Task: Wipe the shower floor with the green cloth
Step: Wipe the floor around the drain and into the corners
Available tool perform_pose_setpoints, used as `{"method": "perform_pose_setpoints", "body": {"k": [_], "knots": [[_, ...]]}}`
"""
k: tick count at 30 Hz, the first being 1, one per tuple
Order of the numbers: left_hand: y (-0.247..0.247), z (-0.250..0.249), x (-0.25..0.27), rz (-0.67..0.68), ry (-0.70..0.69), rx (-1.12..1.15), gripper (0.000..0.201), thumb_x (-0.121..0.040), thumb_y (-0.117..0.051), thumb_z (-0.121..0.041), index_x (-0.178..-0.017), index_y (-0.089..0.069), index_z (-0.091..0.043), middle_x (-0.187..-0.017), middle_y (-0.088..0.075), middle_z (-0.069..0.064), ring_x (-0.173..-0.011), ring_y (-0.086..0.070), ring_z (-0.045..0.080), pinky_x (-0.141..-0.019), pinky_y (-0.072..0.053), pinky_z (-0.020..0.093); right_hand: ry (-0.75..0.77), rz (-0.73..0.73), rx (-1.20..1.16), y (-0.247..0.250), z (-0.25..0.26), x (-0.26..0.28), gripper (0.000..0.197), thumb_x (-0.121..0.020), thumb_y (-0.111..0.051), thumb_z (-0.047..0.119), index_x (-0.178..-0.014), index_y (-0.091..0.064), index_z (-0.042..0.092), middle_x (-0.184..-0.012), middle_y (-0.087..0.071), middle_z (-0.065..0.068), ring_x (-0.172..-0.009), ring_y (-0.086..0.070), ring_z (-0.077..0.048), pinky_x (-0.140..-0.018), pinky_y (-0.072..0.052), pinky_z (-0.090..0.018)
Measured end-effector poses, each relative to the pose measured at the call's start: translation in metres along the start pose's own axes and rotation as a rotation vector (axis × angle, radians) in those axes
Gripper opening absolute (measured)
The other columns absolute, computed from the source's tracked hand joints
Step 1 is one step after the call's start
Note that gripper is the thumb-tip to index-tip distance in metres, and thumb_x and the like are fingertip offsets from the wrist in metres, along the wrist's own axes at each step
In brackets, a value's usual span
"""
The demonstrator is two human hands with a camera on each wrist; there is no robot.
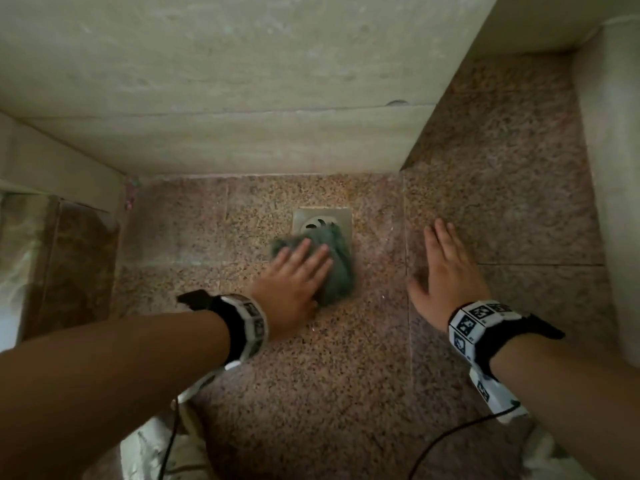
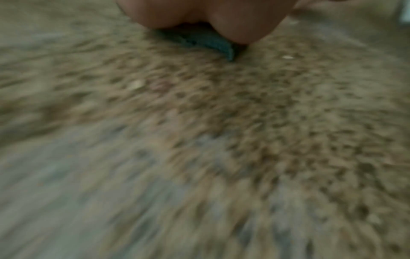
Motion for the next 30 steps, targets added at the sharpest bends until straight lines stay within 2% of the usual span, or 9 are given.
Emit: {"method": "perform_pose_setpoints", "body": {"k": [2, 5, 8, 11, 13, 17, 22, 24, 30], "knots": [[-0.002, -0.047, -0.008, 0.019, -0.123, -0.047, 0.075, -0.101, -0.029, -0.045, -0.142, 0.029, -0.019, -0.152, 0.033, 0.003, -0.141, 0.029, 0.030, -0.120, 0.009, 0.052, -0.026, -0.016, -0.014, 0.000, -0.011, 0.003, 0.078, -0.095, -0.044, 0.037, -0.157, -0.003, 0.013, -0.164, 0.008, -0.002, -0.150, 0.007, -0.019, -0.122, -0.008, -0.036], [-0.010, -0.068, -0.013, -0.016, -0.092, -0.018, 0.073, -0.101, -0.025, -0.046, -0.146, 0.024, -0.017, -0.155, 0.029, 0.004, -0.142, 0.028, 0.028, -0.120, 0.007, 0.050, -0.026, -0.020, -0.020, -0.001, -0.020, 0.002, 0.073, -0.097, -0.040, 0.030, -0.157, -0.003, 0.013, -0.164, 0.007, -0.002, -0.150, 0.006, -0.019, -0.122, -0.010, -0.036], [-0.005, -0.042, -0.009, -0.087, 0.100, 0.026, 0.072, -0.097, -0.015, -0.051, -0.151, 0.018, -0.017, -0.161, 0.018, 0.005, -0.146, 0.021, 0.028, -0.121, 0.005, 0.046, -0.008, -0.015, -0.036, 0.000, -0.019, 0.002, 0.072, -0.096, -0.040, 0.028, -0.157, -0.003, 0.013, -0.164, 0.008, -0.002, -0.150, 0.008, -0.019, -0.122, -0.009, -0.036], [0.005, -0.015, -0.013, -0.061, 0.318, 0.142, 0.071, -0.101, -0.014, -0.048, -0.149, 0.026, -0.016, -0.154, 0.034, 0.001, -0.146, 0.026, 0.028, -0.121, 0.008, 0.047, -0.009, -0.006, -0.045, -0.001, -0.020, 0.002, 0.072, -0.097, -0.039, 0.030, -0.156, 0.000, 0.014, -0.163, 0.012, -0.001, -0.150, 0.010, -0.018, -0.122, -0.008, -0.035], [0.013, -0.031, -0.021, -0.026, 0.202, 0.102, 0.072, -0.102, -0.020, -0.047, -0.149, 0.026, -0.018, -0.157, 0.032, 0.003, -0.145, 0.028, 0.030, -0.121, 0.006, 0.051, 0.008, -0.016, -0.046, 0.000, -0.019, 0.002, 0.073, -0.097, -0.039, 0.029, -0.156, 0.000, 0.014, -0.164, 0.011, -0.001, -0.150, 0.010, -0.018, -0.122, -0.006, -0.033], [0.012, -0.108, -0.026, 0.059, -0.275, -0.121, 0.074, -0.101, -0.026, -0.053, -0.153, 0.018, -0.024, -0.158, 0.025, 0.001, -0.146, 0.022, 0.030, -0.119, 0.010, 0.052, -0.056, -0.063, -0.093, 0.005, -0.037, 0.004, 0.074, -0.095, -0.044, 0.025, -0.156, -0.005, 0.011, -0.164, 0.005, -0.005, -0.150, 0.005, -0.020, -0.122, -0.005, -0.033], [0.021, -0.160, -0.063, 0.026, -0.358, -0.218, 0.073, -0.102, -0.028, -0.053, -0.156, 0.009, -0.023, -0.164, 0.015, 0.002, -0.150, 0.015, 0.028, -0.120, 0.005, 0.049, -0.039, -0.031, -0.072, 0.003, -0.060, 0.006, 0.073, -0.094, -0.042, 0.018, -0.157, -0.006, 0.012, -0.164, 0.006, 0.000, -0.150, 0.006, -0.017, -0.120, -0.007, -0.031], [0.033, -0.148, -0.082, -0.019, -0.311, -0.207, 0.073, -0.101, -0.029, -0.053, -0.157, 0.008, -0.023, -0.164, 0.013, 0.001, -0.150, 0.013, 0.027, -0.121, 0.003, 0.048, -0.038, -0.011, -0.074, 0.003, -0.062, 0.006, 0.072, -0.095, -0.041, 0.019, -0.157, -0.004, 0.012, -0.164, 0.008, 0.001, -0.150, 0.008, -0.016, -0.120, -0.004, -0.029], [0.076, -0.039, -0.104, -0.146, 0.100, -0.016, 0.068, -0.103, -0.019, -0.048, -0.156, 0.013, -0.021, -0.163, 0.019, 0.001, -0.149, 0.017, 0.025, -0.121, 0.005, 0.045, -0.045, 0.034, -0.025, 0.005, -0.061, 0.007, 0.069, -0.101, -0.034, 0.032, -0.156, 0.003, 0.011, -0.163, 0.014, -0.001, -0.150, 0.011, -0.018, -0.121, -0.001, -0.031]]}}
Point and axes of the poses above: each hand's wrist, its own x-axis away from the middle knuckle, its own y-axis out of the back of the hand, z = x × y, the point moved 9 cm from there along -x, towards the middle knuckle
